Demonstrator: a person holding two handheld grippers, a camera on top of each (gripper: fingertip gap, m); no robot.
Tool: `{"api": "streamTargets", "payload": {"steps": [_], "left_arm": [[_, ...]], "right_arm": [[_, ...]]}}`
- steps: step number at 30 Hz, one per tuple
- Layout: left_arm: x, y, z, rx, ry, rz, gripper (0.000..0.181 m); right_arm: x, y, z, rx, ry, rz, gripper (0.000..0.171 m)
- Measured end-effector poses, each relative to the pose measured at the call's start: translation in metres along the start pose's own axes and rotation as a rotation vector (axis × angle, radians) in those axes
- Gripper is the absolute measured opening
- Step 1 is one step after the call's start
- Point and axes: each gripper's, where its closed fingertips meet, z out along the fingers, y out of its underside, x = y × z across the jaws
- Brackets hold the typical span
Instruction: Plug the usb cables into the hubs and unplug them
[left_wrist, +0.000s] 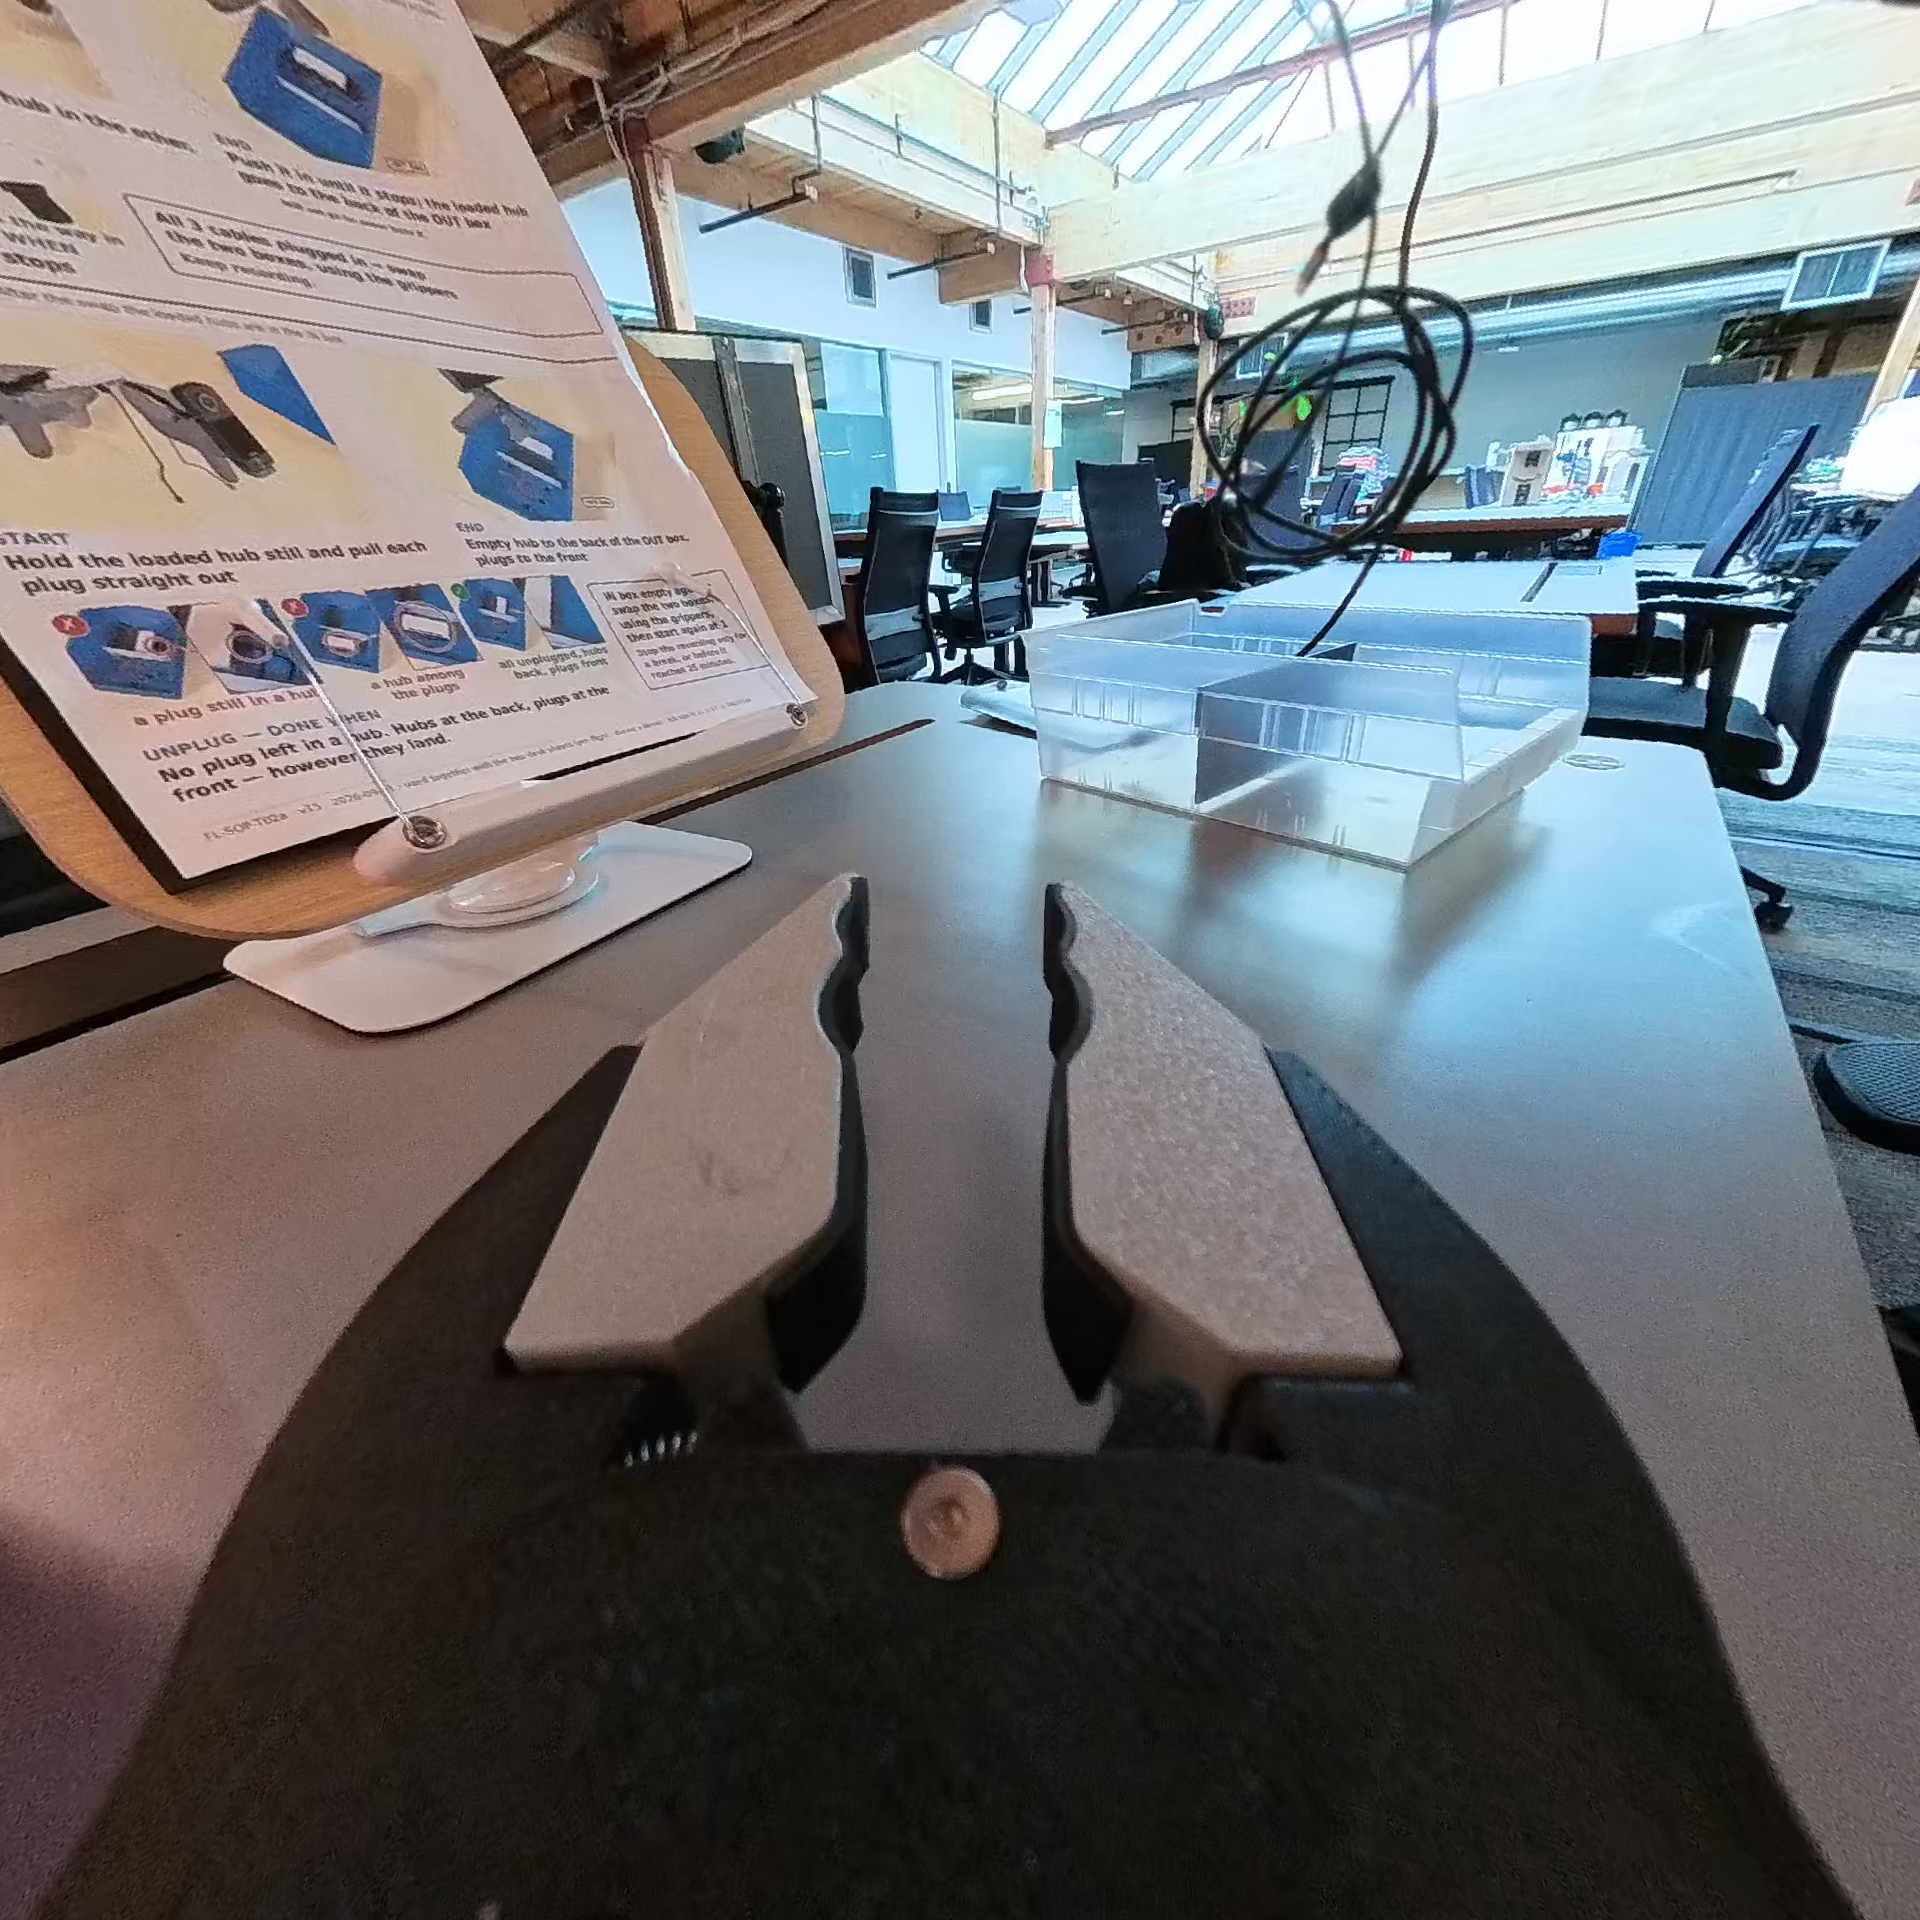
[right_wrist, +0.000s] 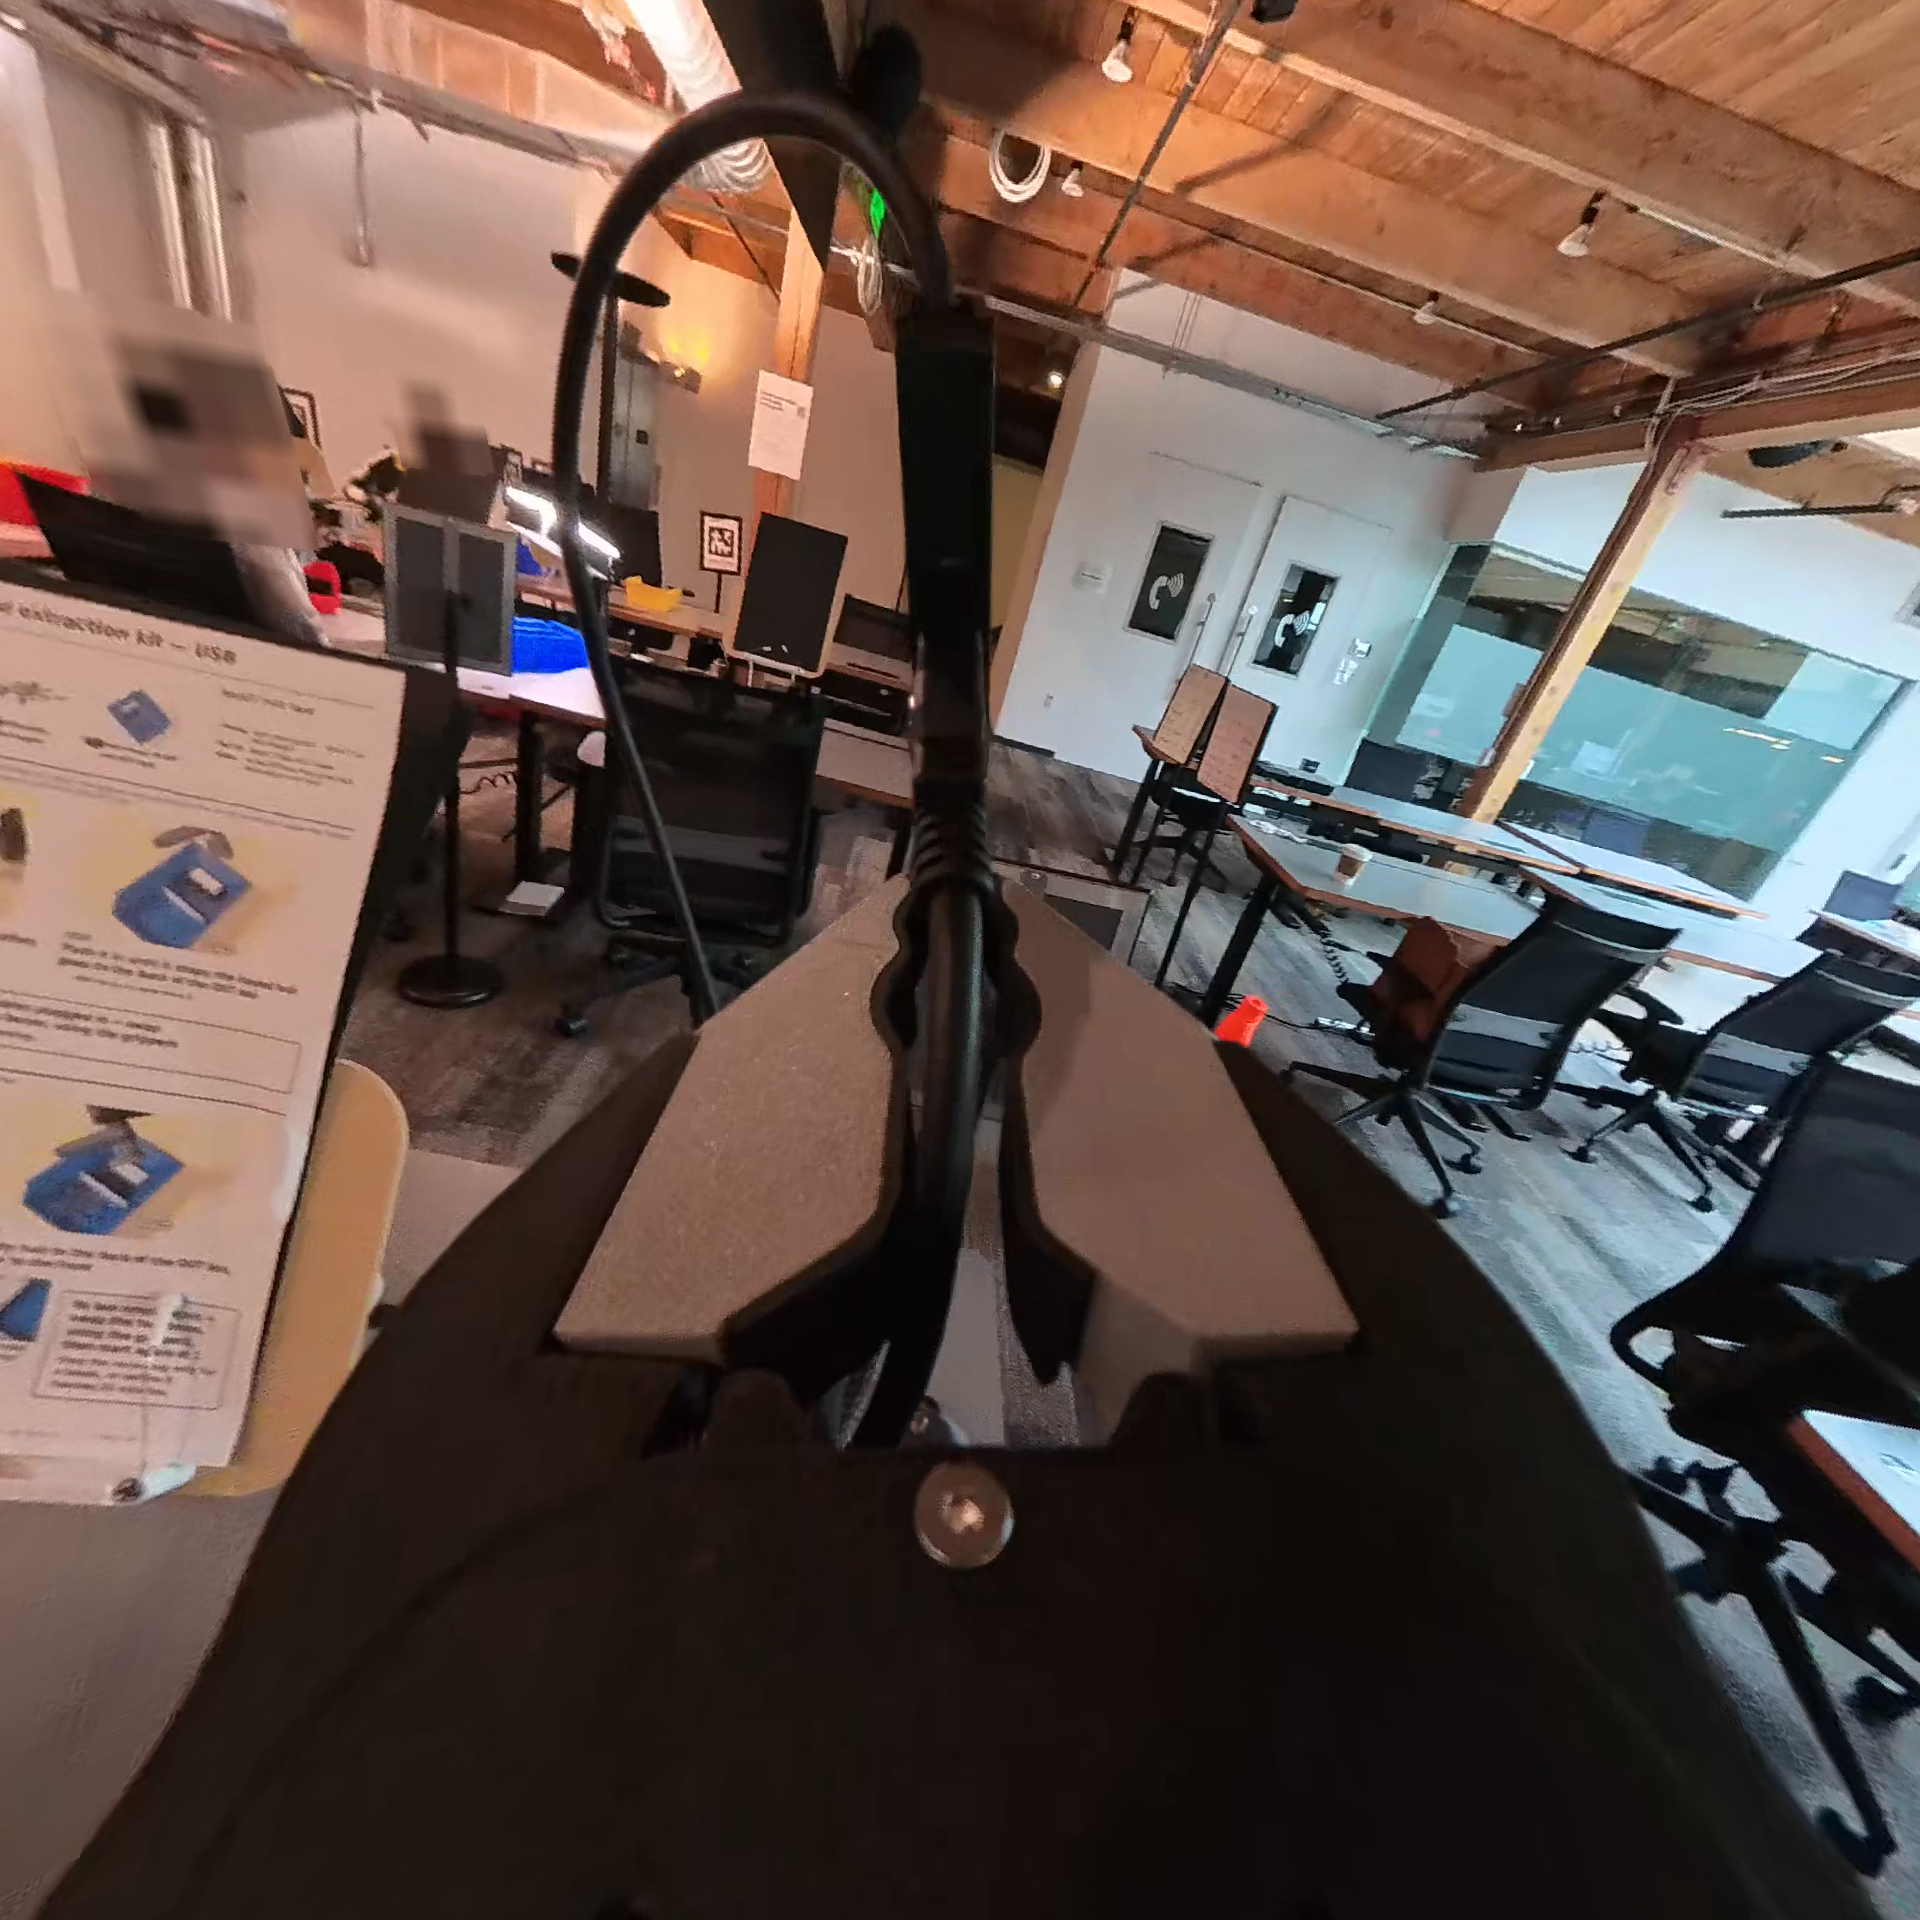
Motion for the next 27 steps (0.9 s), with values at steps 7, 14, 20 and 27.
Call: {"api": "streamTargets", "payload": {"steps": [7,14,20,27], "left_arm": [[-0.001,0.000,-0.001,0.003,-0.005,0.000,0.031],[-0.001,0.001,0.000,-0.006,-0.003,0.000,0.031],[0.001,0.001,0.002,-0.011,0.008,0.000,0.031],[0.002,0.001,0.002,-0.009,0.008,0.001,0.031]], "right_arm": [[-0.013,0.032,0.013,-0.050,-0.053,-0.071,0.007],[-0.017,0.095,0.021,-0.148,-0.136,-0.128,0.007],[0.009,0.141,0.010,-0.173,-0.146,-0.046,0.007],[-0.043,0.213,0.004,-0.369,-0.357,-0.383,0.007]]}}
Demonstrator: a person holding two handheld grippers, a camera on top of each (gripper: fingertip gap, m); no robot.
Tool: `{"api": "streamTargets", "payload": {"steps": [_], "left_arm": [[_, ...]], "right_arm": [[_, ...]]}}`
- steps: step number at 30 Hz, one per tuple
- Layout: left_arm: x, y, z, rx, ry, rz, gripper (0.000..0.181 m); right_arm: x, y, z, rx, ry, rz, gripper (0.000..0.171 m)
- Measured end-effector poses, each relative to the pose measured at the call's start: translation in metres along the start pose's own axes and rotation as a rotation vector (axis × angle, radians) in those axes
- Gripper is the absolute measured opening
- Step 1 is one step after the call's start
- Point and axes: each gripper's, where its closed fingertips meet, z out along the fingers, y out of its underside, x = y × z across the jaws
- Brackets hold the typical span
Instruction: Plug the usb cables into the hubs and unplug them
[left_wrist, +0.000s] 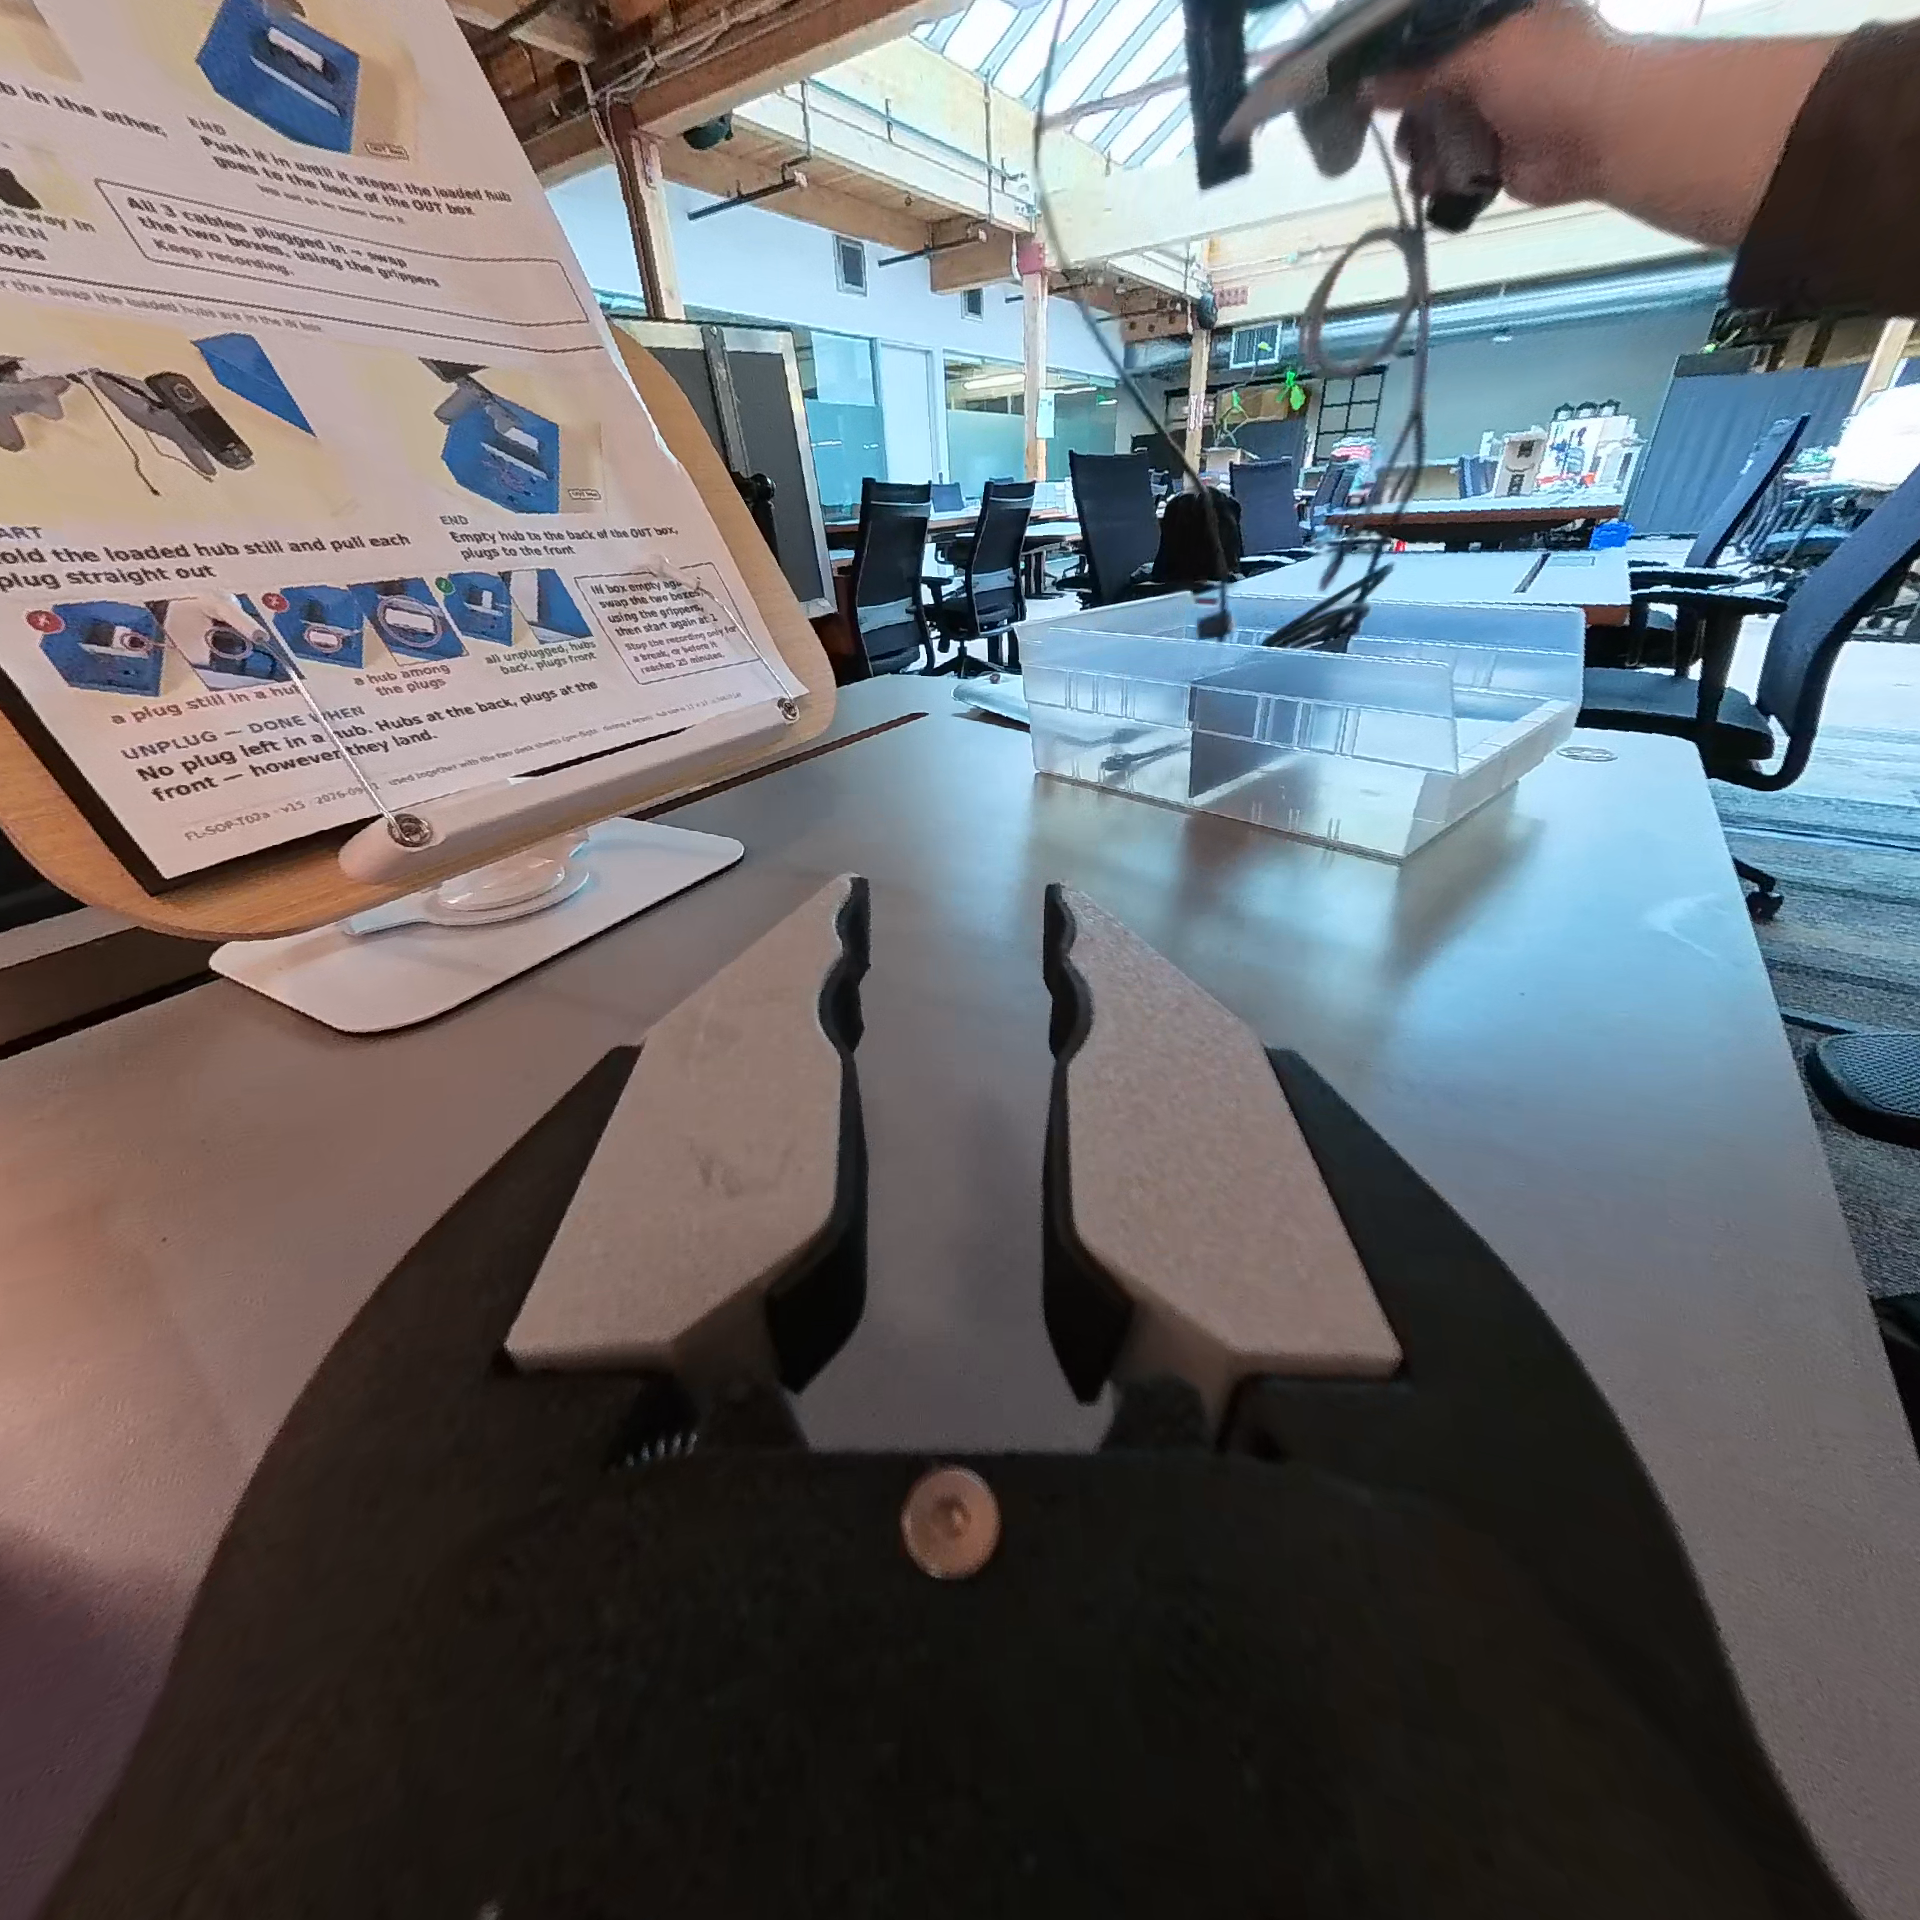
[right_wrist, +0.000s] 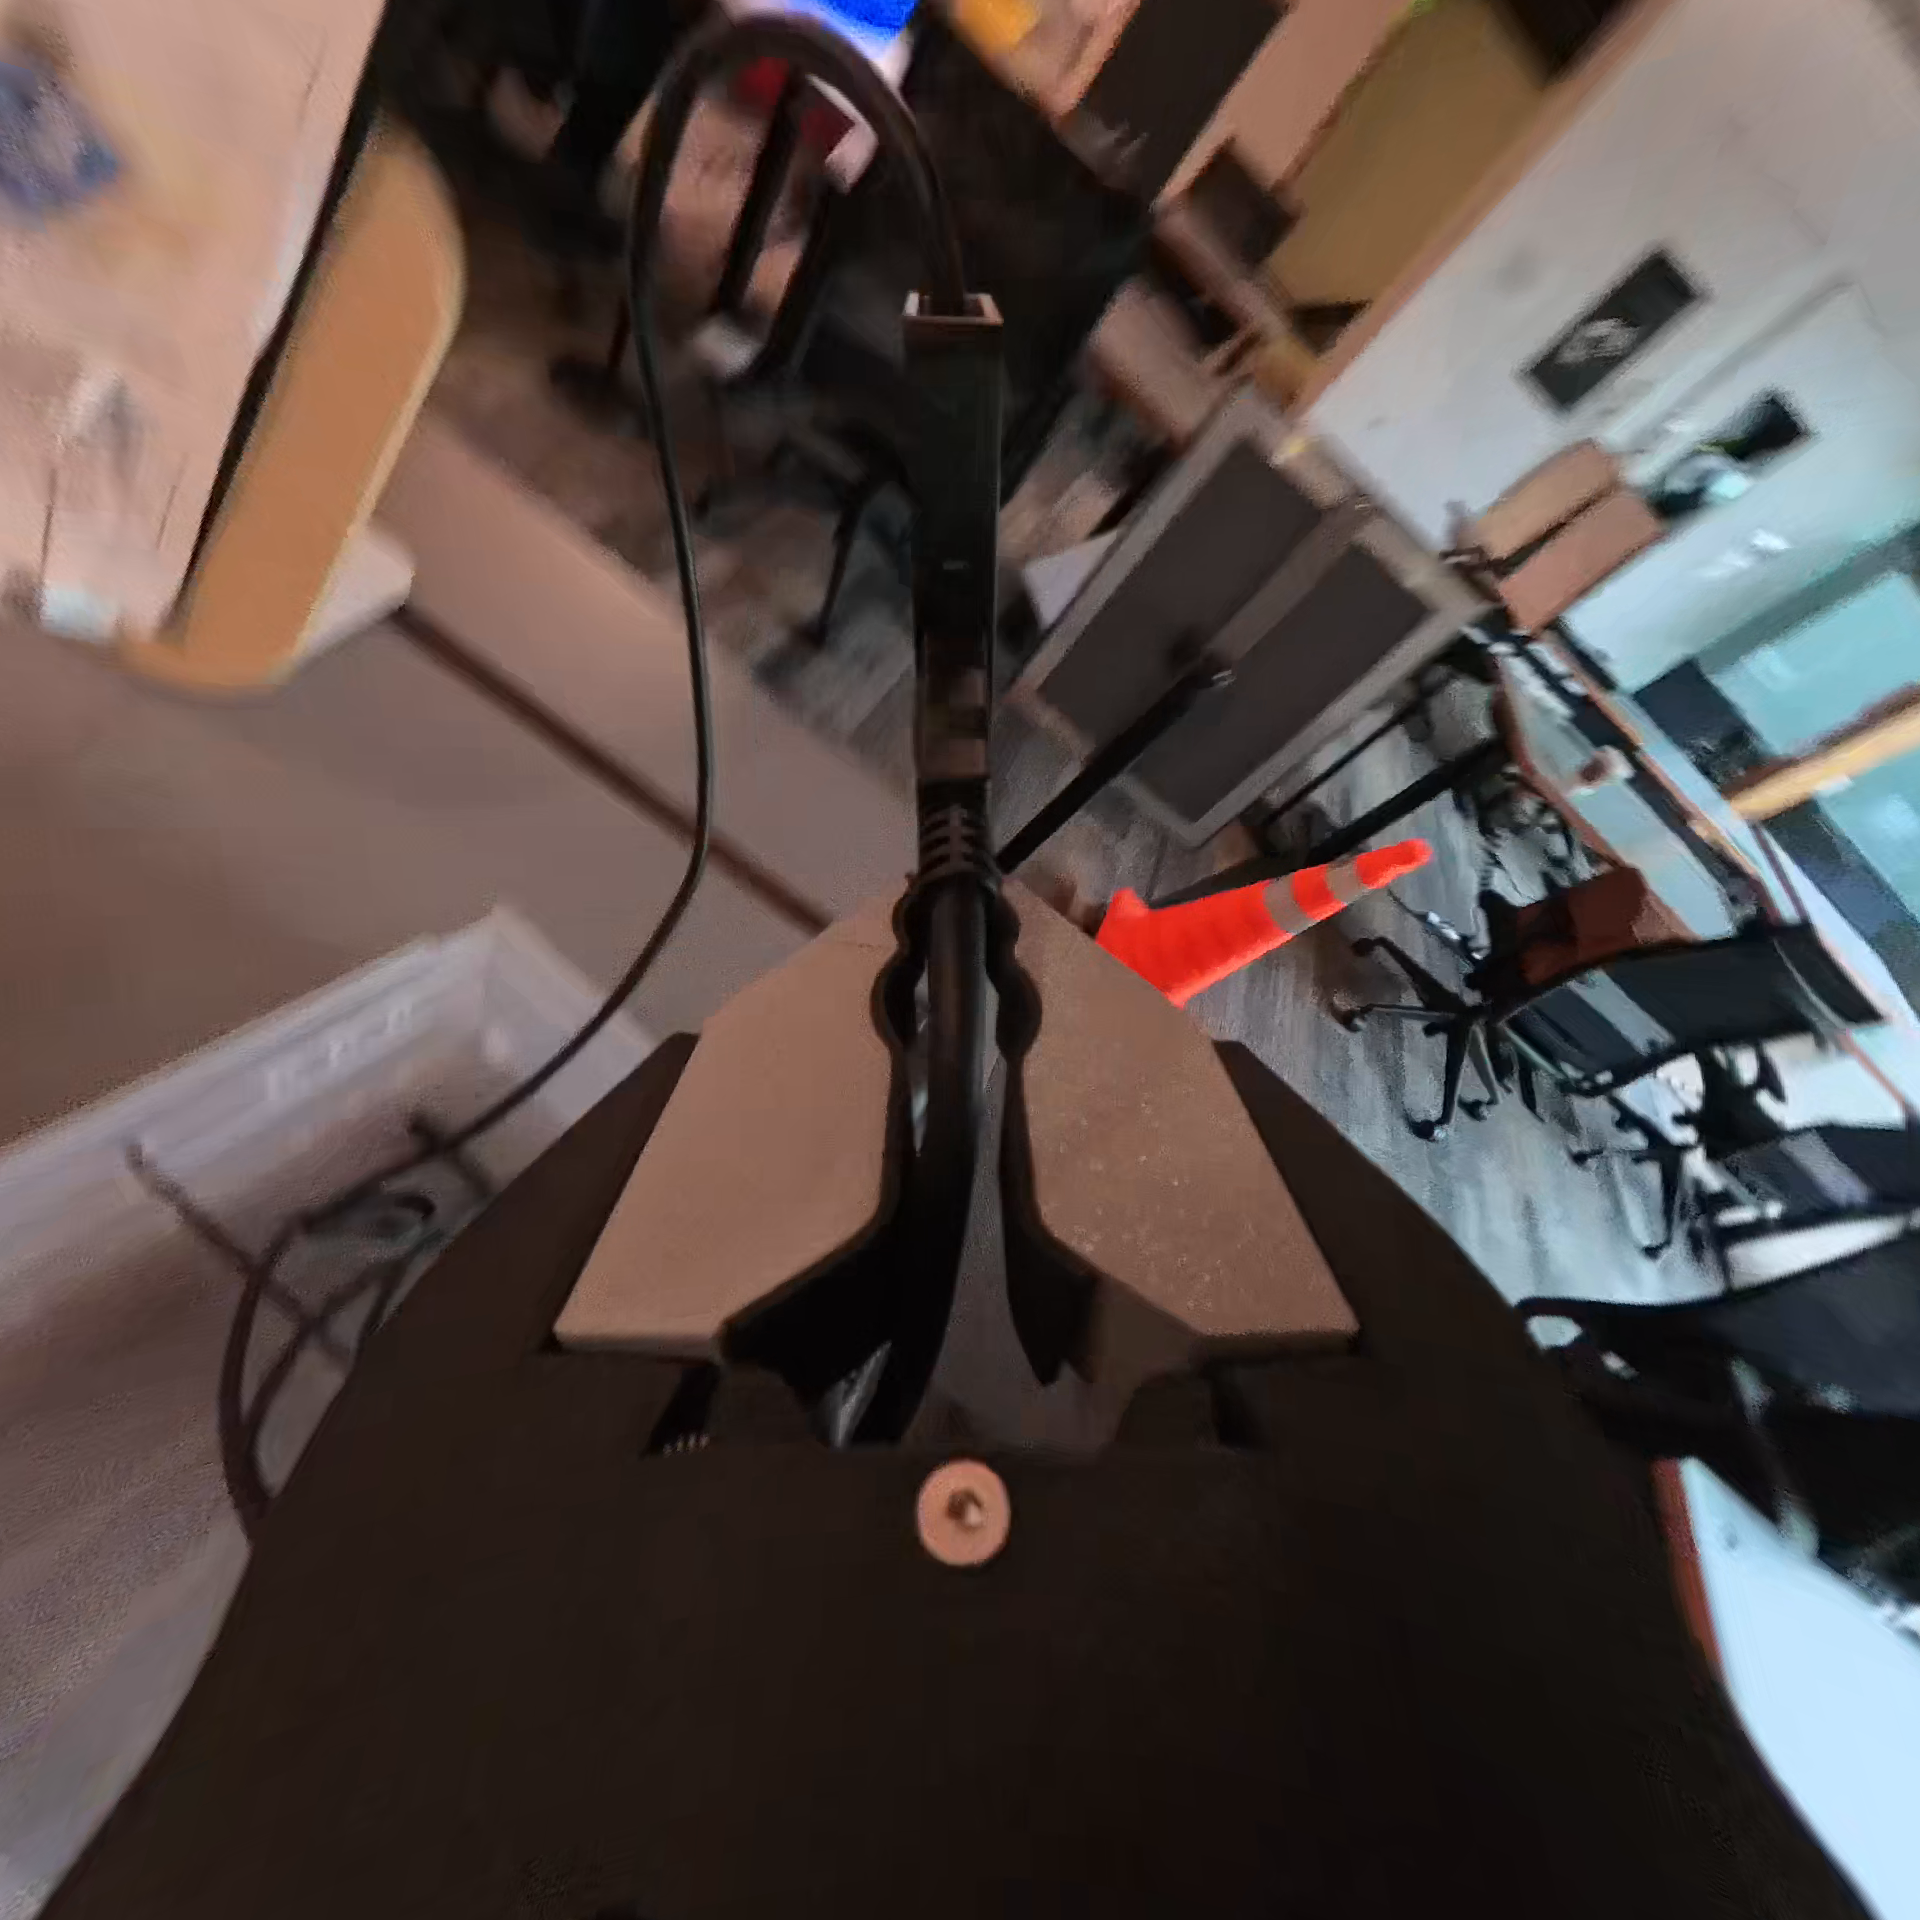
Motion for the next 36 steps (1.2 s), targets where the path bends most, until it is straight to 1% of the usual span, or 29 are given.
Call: {"api": "streamTargets", "payload": {"steps": [3,6,8,10,12,14,16,18,20,23,25,27,30,31,33,36], "left_arm": [[-0.001,-0.001,-0.001,0.005,-0.004,-0.008,0.031],[-0.002,-0.001,-0.001,0.007,-0.004,-0.015,0.031],[-0.002,0.000,-0.001,0.002,-0.001,-0.017,0.031],[-0.001,0.000,0.000,0.000,0.001,-0.016,0.031],[-0.001,0.000,0.000,-0.001,0.002,-0.016,0.031],[-0.001,0.000,0.000,0.000,0.003,-0.018,0.031],[-0.001,0.000,0.000,-0.002,0.004,-0.019,0.031],[-0.001,0.001,0.000,-0.004,0.006,-0.017,0.031],[-0.001,0.001,0.000,-0.005,0.008,-0.016,0.031],[-0.001,0.001,0.001,-0.006,0.009,-0.025,0.031],[-0.002,0.001,0.001,-0.006,0.010,-0.035,0.031],[-0.002,0.001,0.001,-0.005,0.010,-0.037,0.031],[-0.001,0.000,0.000,0.001,0.012,-0.028,0.031],[0.000,0.000,0.000,0.003,0.014,-0.028,0.031],[0.000,0.000,-0.001,0.004,0.014,-0.028,0.032],[0.000,-0.001,-0.002,0.009,0.013,-0.030,0.032]], "right_arm": [[-0.065,0.048,0.025,-0.220,-0.228,-0.215,0.007],[-0.108,0.109,0.041,-0.494,-0.375,-0.360,0.008],[-0.133,0.143,0.049,-0.632,-0.454,-0.435,0.008],[-0.153,0.166,0.060,-0.704,-0.498,-0.472,0.008],[-0.170,0.179,0.075,-0.726,-0.521,-0.479,0.008],[-0.183,0.184,0.090,-0.723,-0.533,-0.439,0.008],[-0.193,0.194,0.098,-0.757,-0.566,-0.396,0.008],[-0.200,0.212,0.100,-0.845,-0.597,-0.392,0.009],[-0.198,0.232,0.099,-0.965,-0.589,-0.463,0.010],[-0.188,0.227,0.106,-0.983,-0.526,-0.538,0.010],[-0.175,0.214,0.107,-0.964,-0.462,-0.552,0.012],[-0.161,0.194,0.105,-0.925,-0.408,-0.535,0.023],[-0.139,0.154,0.098,-0.828,-0.319,-0.473,0.051],[-0.132,0.141,0.095,-0.792,-0.296,-0.441,0.056],[-0.126,0.121,0.088,-0.724,-0.276,-0.361,0.056],[-0.113,0.107,0.079,-0.674,-0.216,-0.271,0.067]]}}
